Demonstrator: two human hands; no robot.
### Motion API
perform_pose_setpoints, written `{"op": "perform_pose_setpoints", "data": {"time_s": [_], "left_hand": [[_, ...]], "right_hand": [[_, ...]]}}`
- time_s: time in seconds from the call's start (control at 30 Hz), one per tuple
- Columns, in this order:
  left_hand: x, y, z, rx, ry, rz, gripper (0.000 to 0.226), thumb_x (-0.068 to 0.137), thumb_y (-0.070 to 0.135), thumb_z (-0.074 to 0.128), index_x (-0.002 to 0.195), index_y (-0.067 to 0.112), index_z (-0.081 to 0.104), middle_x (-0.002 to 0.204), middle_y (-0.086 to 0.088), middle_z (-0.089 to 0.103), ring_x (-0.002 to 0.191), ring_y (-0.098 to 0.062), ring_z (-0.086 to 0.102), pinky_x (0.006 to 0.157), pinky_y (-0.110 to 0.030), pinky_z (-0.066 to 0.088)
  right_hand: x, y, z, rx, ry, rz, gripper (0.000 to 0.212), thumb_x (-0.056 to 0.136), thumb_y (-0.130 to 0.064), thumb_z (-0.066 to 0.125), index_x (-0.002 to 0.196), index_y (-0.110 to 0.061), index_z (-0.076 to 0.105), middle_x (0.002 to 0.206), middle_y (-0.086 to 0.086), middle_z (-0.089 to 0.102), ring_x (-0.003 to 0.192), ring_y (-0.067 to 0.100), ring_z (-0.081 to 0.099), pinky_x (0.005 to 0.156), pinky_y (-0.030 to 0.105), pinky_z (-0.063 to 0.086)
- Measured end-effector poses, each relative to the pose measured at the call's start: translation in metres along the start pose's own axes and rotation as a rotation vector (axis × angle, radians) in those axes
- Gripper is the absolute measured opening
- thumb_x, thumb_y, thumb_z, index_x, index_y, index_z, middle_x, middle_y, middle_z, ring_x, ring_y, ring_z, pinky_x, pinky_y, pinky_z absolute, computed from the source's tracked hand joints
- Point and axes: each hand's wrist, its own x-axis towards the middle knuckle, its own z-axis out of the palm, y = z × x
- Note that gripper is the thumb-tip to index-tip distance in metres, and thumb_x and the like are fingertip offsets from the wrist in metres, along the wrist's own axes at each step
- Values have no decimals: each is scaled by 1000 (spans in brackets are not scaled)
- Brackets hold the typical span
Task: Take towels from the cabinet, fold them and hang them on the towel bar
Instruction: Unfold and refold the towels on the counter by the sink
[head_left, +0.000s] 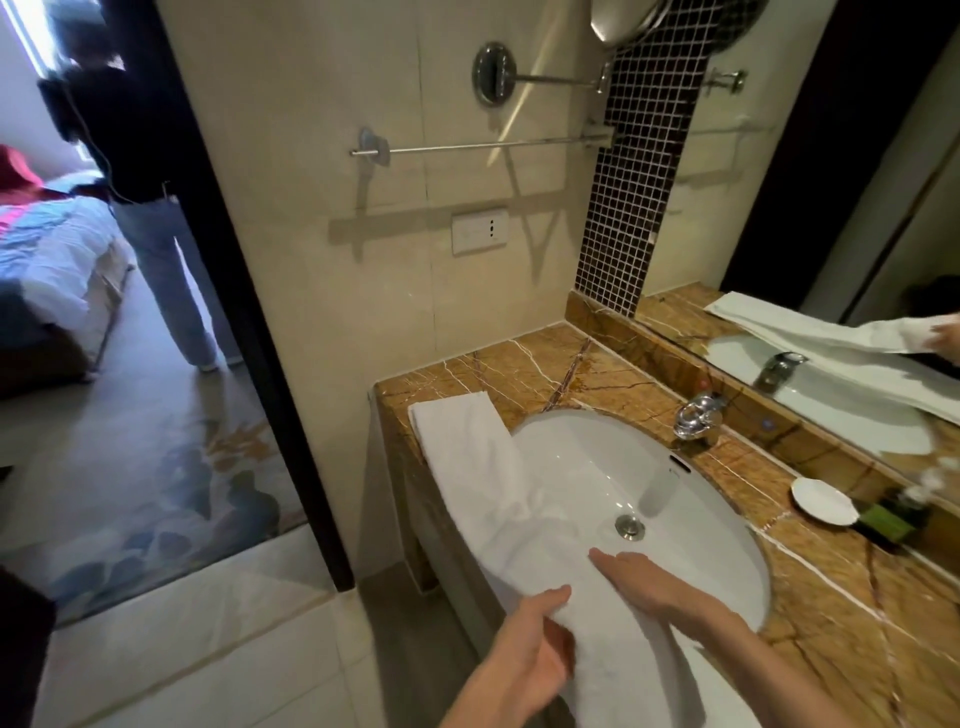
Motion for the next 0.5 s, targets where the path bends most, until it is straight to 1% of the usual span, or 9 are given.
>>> {"op": "perform_pose_setpoints", "data": {"time_s": [0.07,0.1,0.13,0.17,0.23,0.3,0.37,0.43,0.5], "left_hand": [[-3,-2,-1,29,13,31,38,85,-2,52,122,-6,58,115,-25,66,109,-39,61,86,-42,53],[-5,-2,-1,38,17,33,37,86,-1,51,122,-7,58,114,-26,66,106,-38,63,81,-41,54],[-6,-4,0,38,14,29,36,87,0,50,122,-7,57,114,-26,66,105,-38,63,83,-41,54],[-7,-6,0,35,5,22,36,88,2,49,122,-7,56,115,-27,65,107,-40,62,89,-44,52],[-7,-10,-2,14,-12,9,33,92,3,46,121,-9,54,116,-29,64,112,-42,59,102,-49,43],[-6,-16,-2,8,-10,6,34,93,5,46,122,-11,53,117,-30,62,114,-43,58,106,-51,39],[-5,-19,0,2,-10,9,38,92,6,46,125,-12,51,120,-31,60,116,-43,56,107,-51,37],[-5,-24,1,-10,-5,22,37,93,7,44,124,-13,51,118,-31,61,116,-43,56,105,-50,39],[-7,-29,3,-21,-18,44,34,95,8,43,120,-13,52,112,-31,64,112,-42,57,96,-49,44]], "right_hand": [[-10,12,2,311,-157,32,53,97,-56,39,108,-16,71,110,0,72,102,19,69,102,37,46],[-15,18,2,441,-198,48,54,94,-57,44,109,-13,71,110,1,72,103,21,68,102,39,47],[-17,24,1,527,-201,81,62,89,-61,51,108,-5,68,109,4,71,102,23,67,102,41,47],[-18,32,1,565,-175,117,71,81,-65,57,104,1,64,105,9,69,98,27,66,100,42,47],[-23,39,3,600,-161,169,65,80,-65,58,98,-3,61,99,17,67,92,32,64,97,44,48],[-26,44,4,637,-194,184,64,86,-59,56,109,1,64,109,20,68,101,35,66,101,44,46],[-33,47,6,646,-250,144,65,85,-50,61,123,2,61,123,20,64,114,35,62,105,42,45],[-43,46,4,645,-295,85,48,85,-38,63,119,-4,67,119,16,68,112,30,64,103,40,47],[-49,50,1,621,-265,64,38,87,-31,61,113,-5,70,113,15,70,109,30,66,101,41,47]]}}
